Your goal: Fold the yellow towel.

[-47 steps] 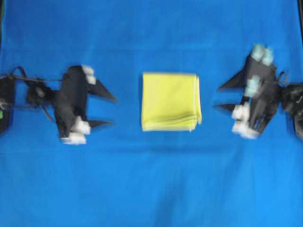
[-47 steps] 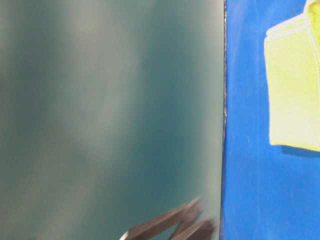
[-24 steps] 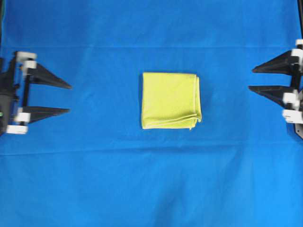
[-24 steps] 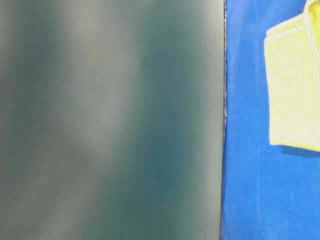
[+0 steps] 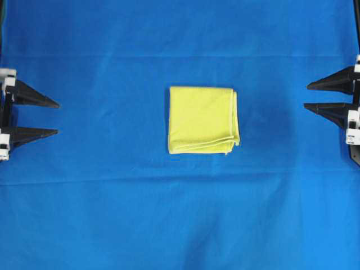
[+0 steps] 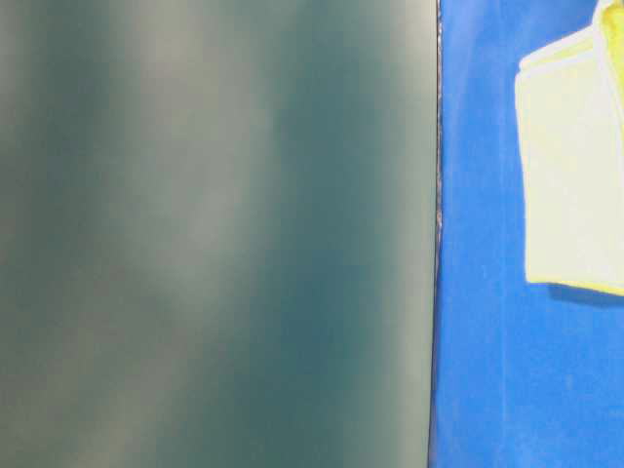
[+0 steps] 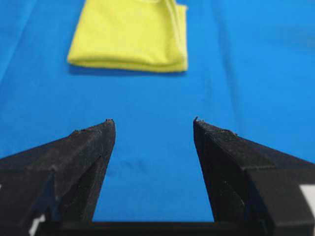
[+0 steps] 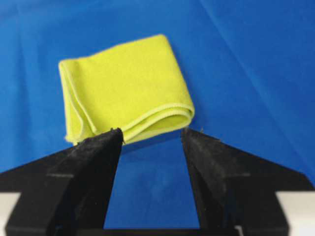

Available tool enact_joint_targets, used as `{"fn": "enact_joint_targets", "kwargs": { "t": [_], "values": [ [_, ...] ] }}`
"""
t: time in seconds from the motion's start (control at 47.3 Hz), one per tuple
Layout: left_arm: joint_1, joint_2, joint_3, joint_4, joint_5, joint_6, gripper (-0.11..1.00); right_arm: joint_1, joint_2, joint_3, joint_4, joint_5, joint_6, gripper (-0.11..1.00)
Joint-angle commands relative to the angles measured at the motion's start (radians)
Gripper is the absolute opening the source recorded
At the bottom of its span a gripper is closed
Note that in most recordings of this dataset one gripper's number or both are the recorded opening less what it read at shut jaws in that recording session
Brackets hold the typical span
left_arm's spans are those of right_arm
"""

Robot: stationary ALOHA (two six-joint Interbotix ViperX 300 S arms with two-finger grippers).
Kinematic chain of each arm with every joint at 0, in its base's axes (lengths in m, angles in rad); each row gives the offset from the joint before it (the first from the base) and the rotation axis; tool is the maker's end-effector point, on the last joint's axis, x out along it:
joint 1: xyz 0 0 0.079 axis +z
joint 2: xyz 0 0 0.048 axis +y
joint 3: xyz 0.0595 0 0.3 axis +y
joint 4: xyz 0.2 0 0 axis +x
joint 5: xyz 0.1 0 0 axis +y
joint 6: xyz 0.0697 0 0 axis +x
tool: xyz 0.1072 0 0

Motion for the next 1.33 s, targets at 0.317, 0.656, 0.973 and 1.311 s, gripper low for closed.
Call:
{"fn": "enact_joint_targets", "kwargs": {
  "t": [0.317,0.656,0.973,1.311],
  "values": [
    [0.006,0.008,-0.011,-0.002,-0.003,0.0,0.62,-0.002,0.023,-0.011,0.002,-0.017,-0.002,0.54],
    [0.008,0.006,-0.011,-0.003,-0.003,0.0,0.62,-0.002,0.023,-0.011,0.002,-0.017,-0.003,0.54],
    [0.008,0.006,-0.011,-0.003,-0.003,0.002,0.62,-0.002,0.025,-0.011,0.002,-0.017,-0.003,0.54],
    [0.006,0.005,-0.012,-0.002,-0.003,0.002,0.62,-0.003,0.023,-0.011,0.002,-0.017,-0.003,0.54]
  ]
}}
